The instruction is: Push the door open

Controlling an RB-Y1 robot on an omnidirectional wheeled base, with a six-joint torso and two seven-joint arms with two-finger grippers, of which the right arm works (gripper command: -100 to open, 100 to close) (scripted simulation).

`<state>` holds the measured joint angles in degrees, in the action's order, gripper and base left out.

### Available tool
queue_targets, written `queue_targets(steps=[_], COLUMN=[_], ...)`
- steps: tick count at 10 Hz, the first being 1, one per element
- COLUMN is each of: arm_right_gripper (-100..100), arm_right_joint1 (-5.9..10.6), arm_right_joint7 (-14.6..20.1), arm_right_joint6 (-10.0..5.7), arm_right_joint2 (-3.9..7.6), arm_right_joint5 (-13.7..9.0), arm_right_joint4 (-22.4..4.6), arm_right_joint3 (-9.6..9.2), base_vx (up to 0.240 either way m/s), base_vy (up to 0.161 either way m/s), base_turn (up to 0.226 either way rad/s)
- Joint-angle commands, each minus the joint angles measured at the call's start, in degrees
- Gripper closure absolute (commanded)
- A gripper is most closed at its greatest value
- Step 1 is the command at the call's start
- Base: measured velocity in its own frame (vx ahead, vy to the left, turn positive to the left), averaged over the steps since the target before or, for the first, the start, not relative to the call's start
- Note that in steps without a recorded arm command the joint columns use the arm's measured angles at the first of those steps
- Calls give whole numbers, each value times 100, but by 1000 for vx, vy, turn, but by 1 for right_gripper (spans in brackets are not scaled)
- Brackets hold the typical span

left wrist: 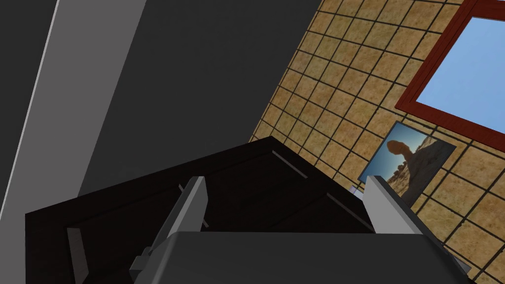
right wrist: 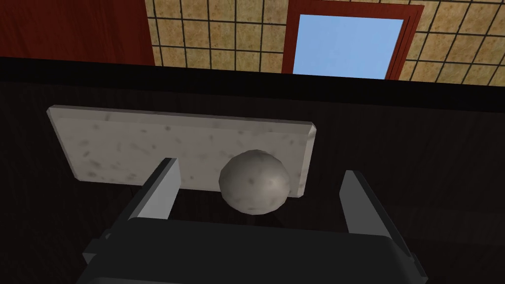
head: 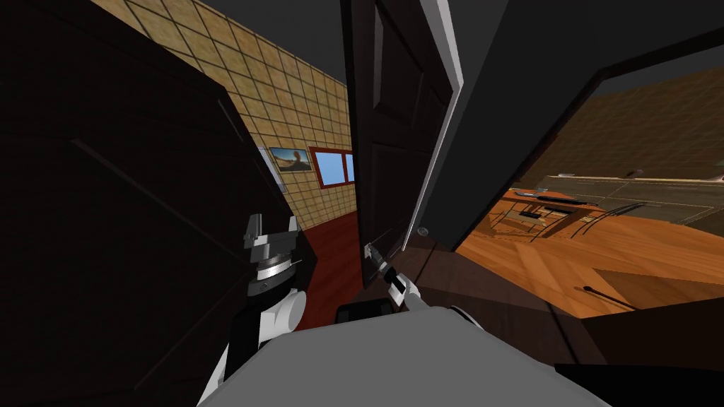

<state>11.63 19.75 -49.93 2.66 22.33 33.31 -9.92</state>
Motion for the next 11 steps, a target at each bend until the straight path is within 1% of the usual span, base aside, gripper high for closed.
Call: queue_targets(steps=[1,2,7,8,11], arm_right_gripper=[-100,100,100,100,100], arm_right_joint1=[0,0,0,-5,-10], arm_right_joint7=[0,0,0,-63,-194], arm_right_joint6=[0,0,0,29,61], arm_right_joint2=[0,0,0,35,86], arm_right_joint5=[0,0,0,-39,-133], arm_right_joint4=[0,0,0,-6,-2], arm_right_joint3=[0,0,0,57,189], base_vx=[86,-19,-14,83,159], base_vy=[40,-5,-8,47,97], base_turn=[-3,-6,3,-21,-43])
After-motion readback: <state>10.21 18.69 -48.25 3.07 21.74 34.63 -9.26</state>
